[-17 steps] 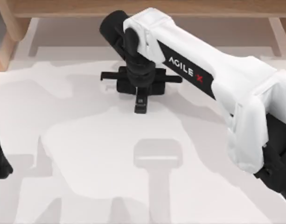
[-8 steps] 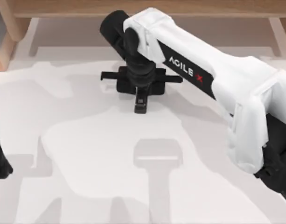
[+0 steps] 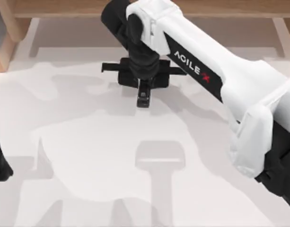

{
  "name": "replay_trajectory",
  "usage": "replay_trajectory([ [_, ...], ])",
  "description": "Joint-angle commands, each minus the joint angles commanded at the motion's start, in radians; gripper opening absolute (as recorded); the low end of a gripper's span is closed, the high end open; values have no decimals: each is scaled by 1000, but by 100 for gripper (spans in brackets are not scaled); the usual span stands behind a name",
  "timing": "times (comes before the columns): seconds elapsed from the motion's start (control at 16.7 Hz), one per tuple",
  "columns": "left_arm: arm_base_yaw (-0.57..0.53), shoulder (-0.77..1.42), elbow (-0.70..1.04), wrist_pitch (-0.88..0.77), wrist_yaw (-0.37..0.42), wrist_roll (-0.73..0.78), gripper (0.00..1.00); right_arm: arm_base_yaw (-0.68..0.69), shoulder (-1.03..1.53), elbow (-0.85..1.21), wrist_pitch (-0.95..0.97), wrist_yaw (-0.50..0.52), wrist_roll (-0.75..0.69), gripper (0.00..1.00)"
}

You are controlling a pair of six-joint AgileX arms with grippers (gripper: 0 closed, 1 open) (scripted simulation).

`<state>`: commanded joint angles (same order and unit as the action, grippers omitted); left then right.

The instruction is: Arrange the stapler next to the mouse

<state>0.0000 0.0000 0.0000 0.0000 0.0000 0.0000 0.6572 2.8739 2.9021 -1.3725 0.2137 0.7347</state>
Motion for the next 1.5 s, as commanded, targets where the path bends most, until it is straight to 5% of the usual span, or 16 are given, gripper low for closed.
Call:
replay_trajectory([
  [0.6,0,0,0,0,0,0,100,-53,-191,-221,128,-65,-101,0],
  [1.5,0,0,0,0,0,0,100,-543,-1102,-1732,694,-219,-634,0],
])
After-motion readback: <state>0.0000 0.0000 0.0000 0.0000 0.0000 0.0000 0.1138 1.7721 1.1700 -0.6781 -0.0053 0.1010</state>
